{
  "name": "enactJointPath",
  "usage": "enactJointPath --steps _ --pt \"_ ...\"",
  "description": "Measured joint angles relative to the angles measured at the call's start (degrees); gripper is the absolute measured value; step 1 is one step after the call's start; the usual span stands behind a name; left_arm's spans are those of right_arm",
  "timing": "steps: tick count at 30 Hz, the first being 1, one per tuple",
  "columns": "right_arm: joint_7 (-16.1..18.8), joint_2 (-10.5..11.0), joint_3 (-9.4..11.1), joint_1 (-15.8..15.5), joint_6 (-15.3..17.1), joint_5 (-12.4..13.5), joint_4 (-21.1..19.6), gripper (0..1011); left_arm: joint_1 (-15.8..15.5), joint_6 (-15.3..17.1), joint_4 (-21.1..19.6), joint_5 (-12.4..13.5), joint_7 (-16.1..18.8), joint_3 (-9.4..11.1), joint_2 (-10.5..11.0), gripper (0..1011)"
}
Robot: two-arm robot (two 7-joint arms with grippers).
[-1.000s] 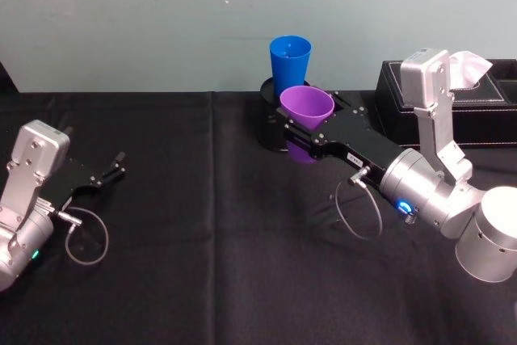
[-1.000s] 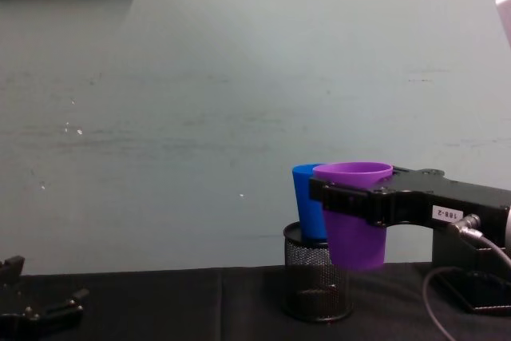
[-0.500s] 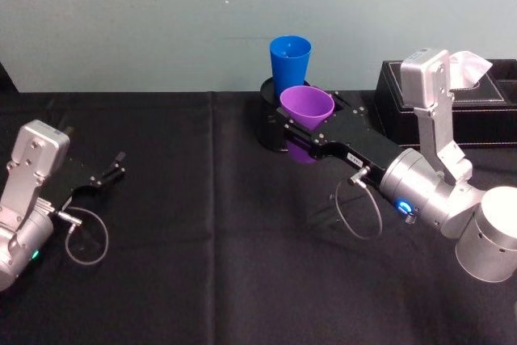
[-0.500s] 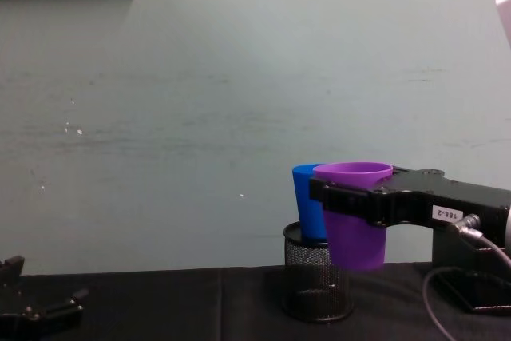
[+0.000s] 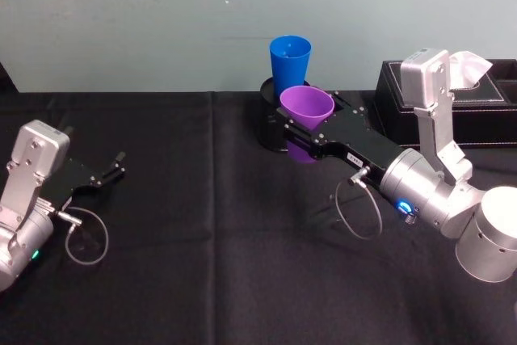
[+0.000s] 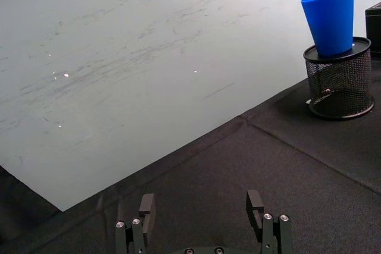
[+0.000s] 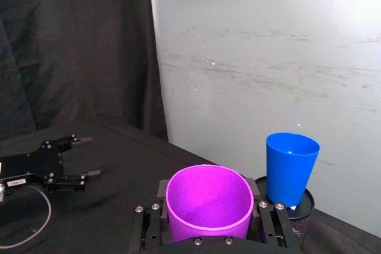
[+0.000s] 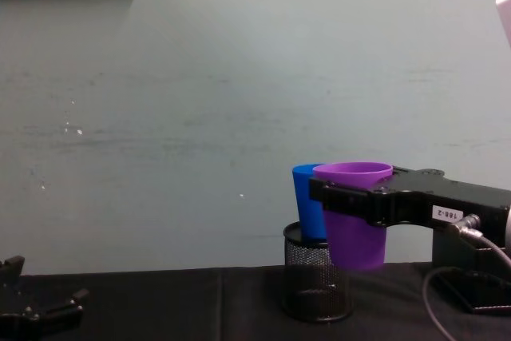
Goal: Pick up one cup with a gripper and tap it against the other cup.
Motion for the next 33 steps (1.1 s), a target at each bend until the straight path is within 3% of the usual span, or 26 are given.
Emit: enactJointPath --steps 18,26,33 --pt "0.04 -0.01 0.0 0.02 -0.12 0.07 0.18 735 0.0 0.0 0.0 0.0 0.0 0.0 0.0 1000" --pt "0.79 -1.5 -0.07 1.32 -1.21 2.3 5.03 735 0.0 0.0 0.0 0.0 0.0 0.0 0.0 1000" --pt "0.76 -3.25 -1.07 3.98 -3.09 1.93 9.73 735 0.0 0.0 0.0 0.0 0.0 0.0 0.0 1000"
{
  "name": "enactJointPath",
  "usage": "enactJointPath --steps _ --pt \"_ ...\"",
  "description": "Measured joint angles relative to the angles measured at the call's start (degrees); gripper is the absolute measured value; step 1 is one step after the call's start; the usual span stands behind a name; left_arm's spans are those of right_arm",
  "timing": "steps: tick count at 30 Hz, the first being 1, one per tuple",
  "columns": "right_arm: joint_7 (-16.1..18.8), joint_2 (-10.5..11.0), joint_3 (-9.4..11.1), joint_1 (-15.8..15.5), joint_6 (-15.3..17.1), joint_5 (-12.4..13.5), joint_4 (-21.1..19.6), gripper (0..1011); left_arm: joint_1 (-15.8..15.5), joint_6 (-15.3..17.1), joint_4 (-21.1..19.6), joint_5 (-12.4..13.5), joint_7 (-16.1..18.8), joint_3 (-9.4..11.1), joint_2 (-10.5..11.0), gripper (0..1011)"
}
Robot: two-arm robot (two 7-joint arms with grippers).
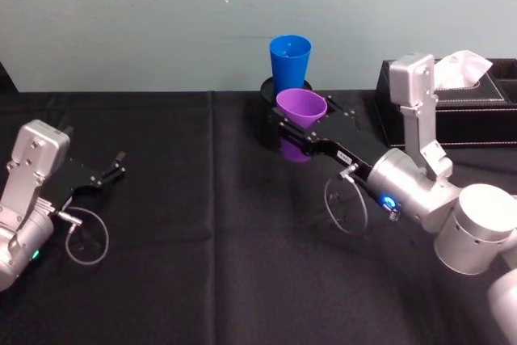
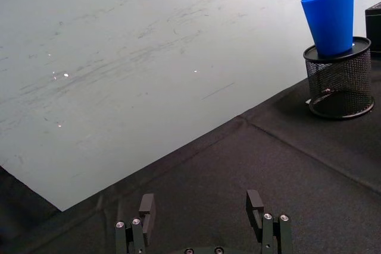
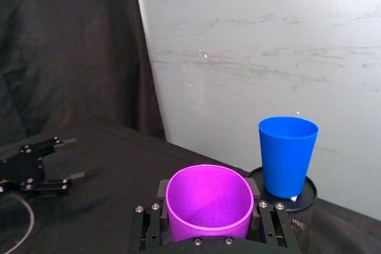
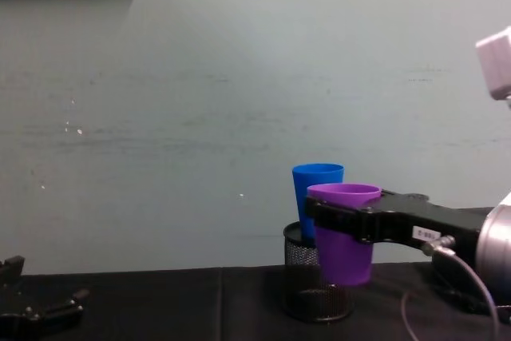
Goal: Pick up one cup with a gripper and tap it against the other cup.
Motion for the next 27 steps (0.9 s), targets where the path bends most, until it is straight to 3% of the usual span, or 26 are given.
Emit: enactJointPath --steps 13,27 --pt "-0.03 -4.52 -1.22 7.17 -4.14 -2.69 11.86 735 0.0 0.0 0.0 0.0 0.0 0.0 0.0 1000" --pt "0.14 -7.99 -0.41 11.84 -6.39 -3.74 19.29 735 0.0 0.0 0.0 0.0 0.0 0.0 0.0 1000"
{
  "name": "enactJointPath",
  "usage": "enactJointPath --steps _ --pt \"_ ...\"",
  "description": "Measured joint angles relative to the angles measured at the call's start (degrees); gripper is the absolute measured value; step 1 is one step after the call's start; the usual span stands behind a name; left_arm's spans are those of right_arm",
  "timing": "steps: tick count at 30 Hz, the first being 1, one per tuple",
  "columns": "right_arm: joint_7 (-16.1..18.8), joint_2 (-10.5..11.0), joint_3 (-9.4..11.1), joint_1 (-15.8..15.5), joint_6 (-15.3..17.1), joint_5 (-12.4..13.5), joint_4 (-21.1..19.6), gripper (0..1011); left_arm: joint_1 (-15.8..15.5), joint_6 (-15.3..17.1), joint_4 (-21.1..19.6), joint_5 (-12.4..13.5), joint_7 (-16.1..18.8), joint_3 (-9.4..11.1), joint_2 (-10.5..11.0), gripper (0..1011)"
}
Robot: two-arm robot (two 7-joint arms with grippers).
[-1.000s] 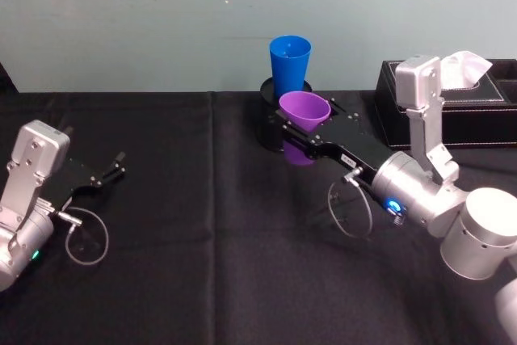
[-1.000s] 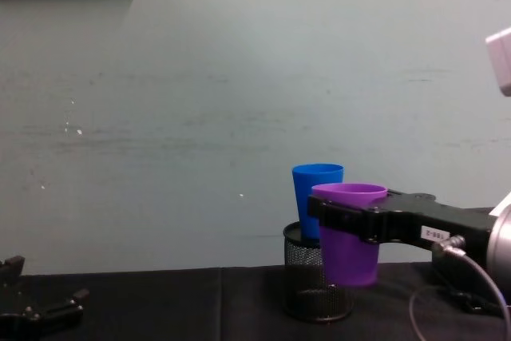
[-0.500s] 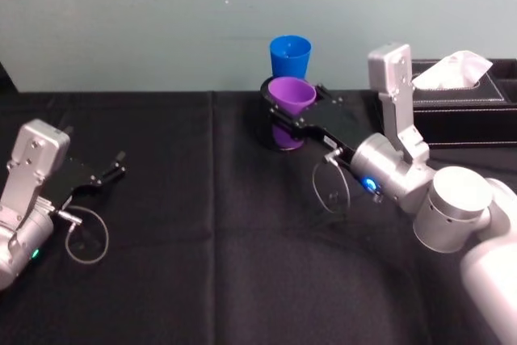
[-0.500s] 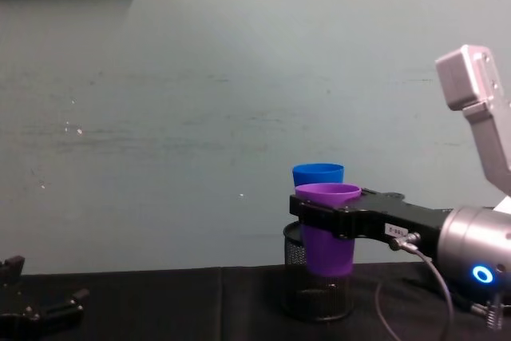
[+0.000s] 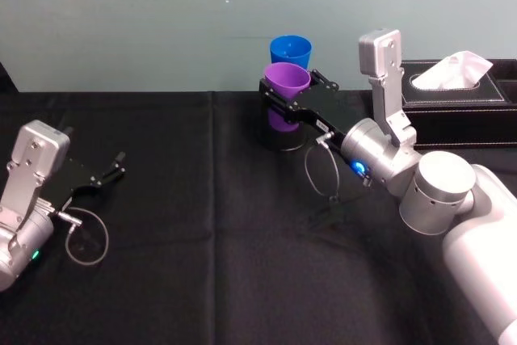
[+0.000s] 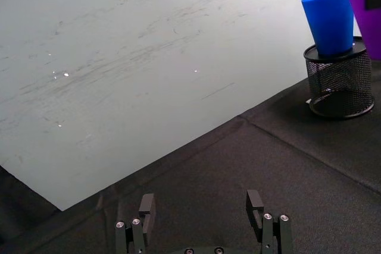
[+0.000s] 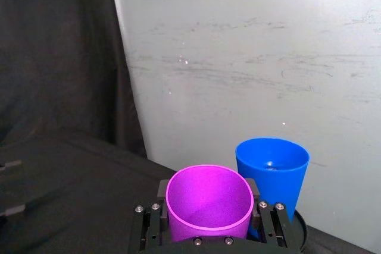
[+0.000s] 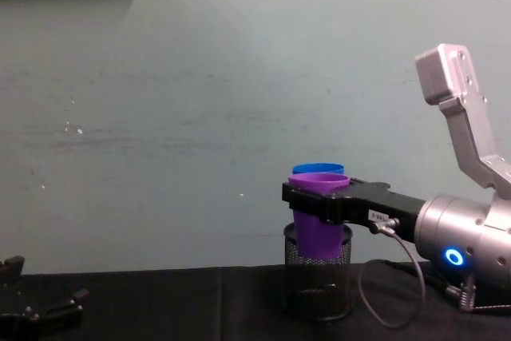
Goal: Pick up one cup with a gripper and tap it against the other cup.
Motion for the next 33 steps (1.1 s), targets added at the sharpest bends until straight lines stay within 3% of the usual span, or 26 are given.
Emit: enactJointPath --steps 33 --pt "0.77 -4.11 1.91 7.76 -2.92 -2.0 11.59 735 0.0 0.0 0.0 0.0 0.0 0.0 0.0 1000"
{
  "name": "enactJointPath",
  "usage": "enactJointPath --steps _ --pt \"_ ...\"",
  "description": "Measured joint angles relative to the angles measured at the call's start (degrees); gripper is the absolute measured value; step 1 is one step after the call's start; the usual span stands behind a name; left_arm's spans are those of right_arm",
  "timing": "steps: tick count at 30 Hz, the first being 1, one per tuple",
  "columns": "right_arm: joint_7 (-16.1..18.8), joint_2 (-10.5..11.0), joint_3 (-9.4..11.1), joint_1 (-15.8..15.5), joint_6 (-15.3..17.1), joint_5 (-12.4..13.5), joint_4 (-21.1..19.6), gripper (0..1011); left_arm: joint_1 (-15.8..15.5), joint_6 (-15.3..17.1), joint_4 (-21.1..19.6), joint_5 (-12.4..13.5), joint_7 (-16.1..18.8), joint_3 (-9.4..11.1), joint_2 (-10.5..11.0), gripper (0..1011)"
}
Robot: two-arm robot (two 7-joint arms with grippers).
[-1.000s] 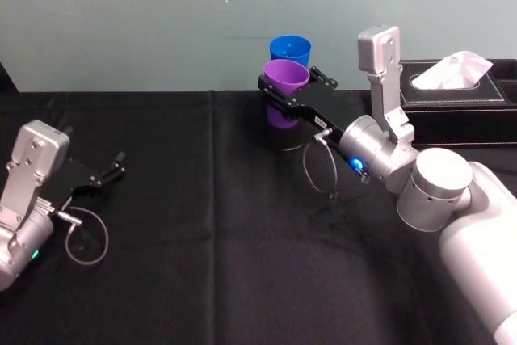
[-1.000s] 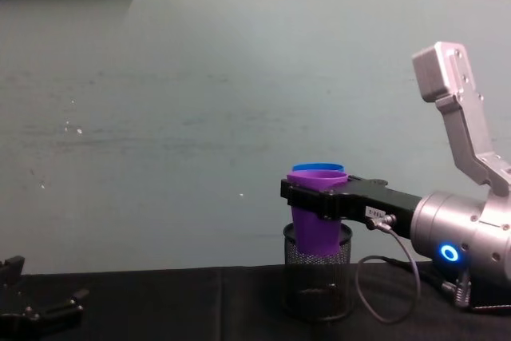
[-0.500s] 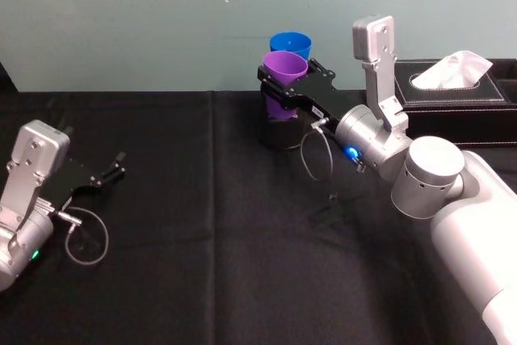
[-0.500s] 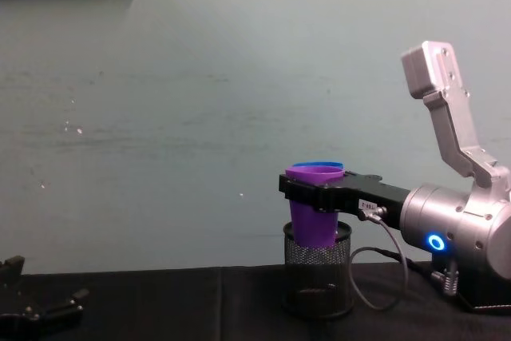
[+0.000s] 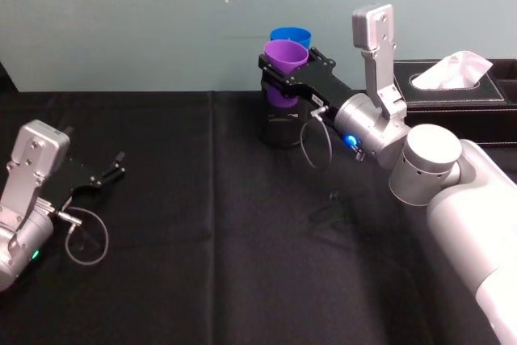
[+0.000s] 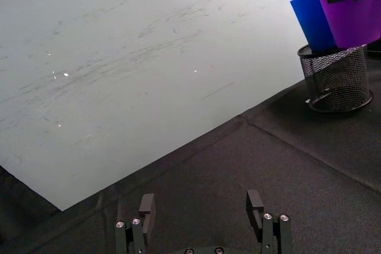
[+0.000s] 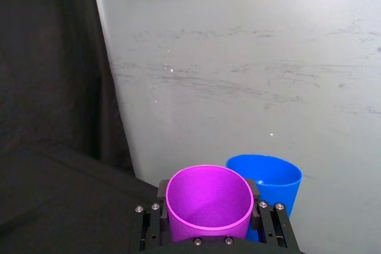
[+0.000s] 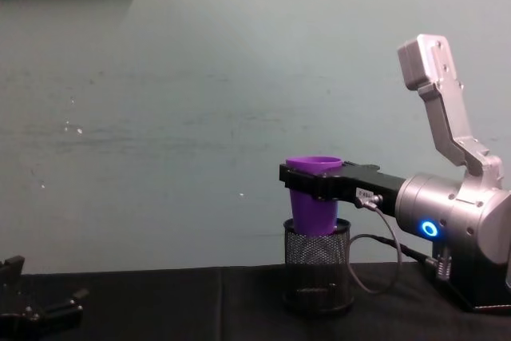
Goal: Pick up one cup with a gripper and tap it against the other cup.
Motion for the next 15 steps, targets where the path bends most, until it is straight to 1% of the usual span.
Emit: enactJointPath --steps 6,15 --pt "0.22 -0.23 0.33 0.42 -0.06 -0.13 0.4 735 0.0 0.0 0.0 0.0 0.0 0.0 0.0 1000" --pt "0.22 -0.22 0.26 0.42 -0.05 -0.13 0.38 735 0.0 0.0 0.0 0.0 0.0 0.0 0.0 1000"
